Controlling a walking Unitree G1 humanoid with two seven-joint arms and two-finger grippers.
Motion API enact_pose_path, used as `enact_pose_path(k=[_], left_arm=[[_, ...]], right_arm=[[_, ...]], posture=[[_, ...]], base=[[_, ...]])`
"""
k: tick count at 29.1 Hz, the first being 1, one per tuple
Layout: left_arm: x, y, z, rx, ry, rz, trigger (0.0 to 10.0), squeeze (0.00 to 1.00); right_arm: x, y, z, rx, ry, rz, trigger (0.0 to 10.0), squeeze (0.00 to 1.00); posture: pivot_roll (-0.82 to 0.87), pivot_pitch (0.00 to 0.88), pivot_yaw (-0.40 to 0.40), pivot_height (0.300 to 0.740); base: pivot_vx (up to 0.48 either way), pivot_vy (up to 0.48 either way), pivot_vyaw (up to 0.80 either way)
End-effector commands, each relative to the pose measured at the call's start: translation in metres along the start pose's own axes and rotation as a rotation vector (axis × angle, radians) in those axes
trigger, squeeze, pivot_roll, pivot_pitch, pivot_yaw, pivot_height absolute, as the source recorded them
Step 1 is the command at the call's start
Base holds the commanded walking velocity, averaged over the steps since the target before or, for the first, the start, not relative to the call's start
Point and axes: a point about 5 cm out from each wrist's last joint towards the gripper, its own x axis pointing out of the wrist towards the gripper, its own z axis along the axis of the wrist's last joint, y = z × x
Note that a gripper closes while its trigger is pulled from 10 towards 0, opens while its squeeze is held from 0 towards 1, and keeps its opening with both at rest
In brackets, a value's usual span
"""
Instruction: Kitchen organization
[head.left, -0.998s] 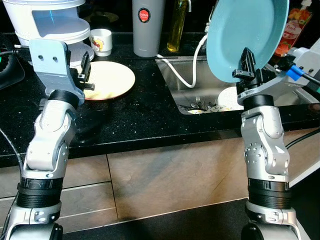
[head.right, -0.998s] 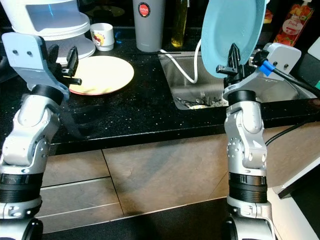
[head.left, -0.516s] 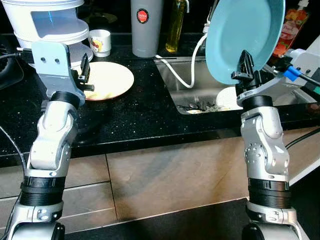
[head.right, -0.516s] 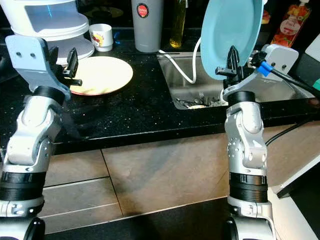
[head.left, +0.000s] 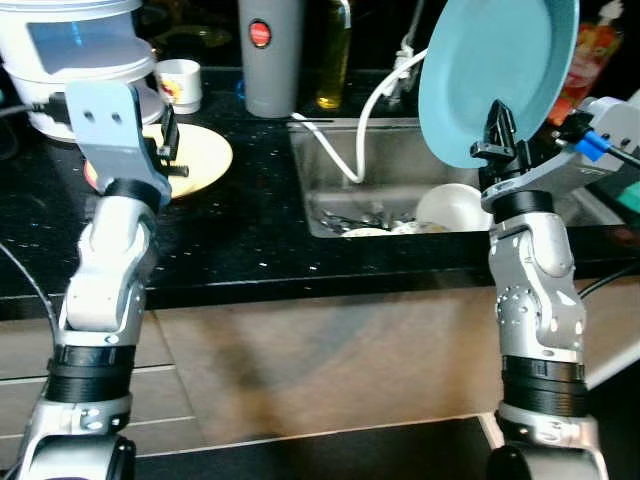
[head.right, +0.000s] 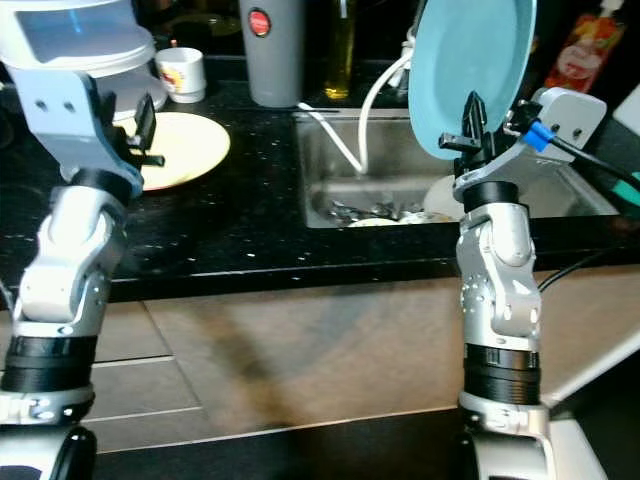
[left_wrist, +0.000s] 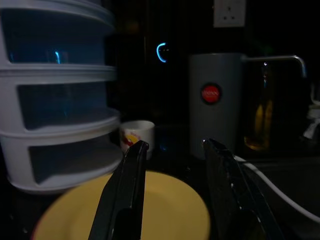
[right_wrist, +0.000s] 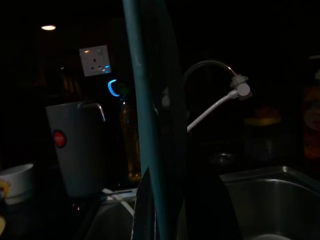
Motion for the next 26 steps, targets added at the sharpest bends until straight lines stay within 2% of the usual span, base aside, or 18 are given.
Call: enact_pose_path(k=[1, 11, 16, 26], left_arm=[[-0.0007, -0.0005, -0.0030, 0.009, 0.011, -0.002, 10.0, 0.00], [0.0005, 0.0000, -0.0038, 0.008, 0.015, 0.003, 10.0, 0.00], [0.0010, 0.0015, -0.0054, -0.020, 0.028, 0.016, 10.0, 0.00], [0.0012, 0.0023, -0.0061, -0.020, 0.037, 0.022, 10.0, 0.00]], right_arm=[[-0.0007, -0.0044, 0.0036, -0.004, -0.013, -0.016, 10.0, 0.00], [-0.0012, -0.0040, 0.0033, -0.003, -0.012, -0.014, 10.0, 0.00], [-0.0015, -0.0034, 0.0031, -0.002, -0.010, -0.014, 10.0, 0.00], [-0.0023, -0.0037, 0.0027, 0.000, -0.007, -0.015, 10.0, 0.00]], posture=[[0.11, 0.035, -0.049, 0.740], [0.11, 0.036, -0.048, 0.740], [0.11, 0.038, -0.047, 0.740], [0.11, 0.040, -0.047, 0.740]], base=[[0.000, -0.398, 0.00], [0.000, -0.338, 0.00], [0.000, 0.000, 0.00], [0.000, 0.000, 0.00]])
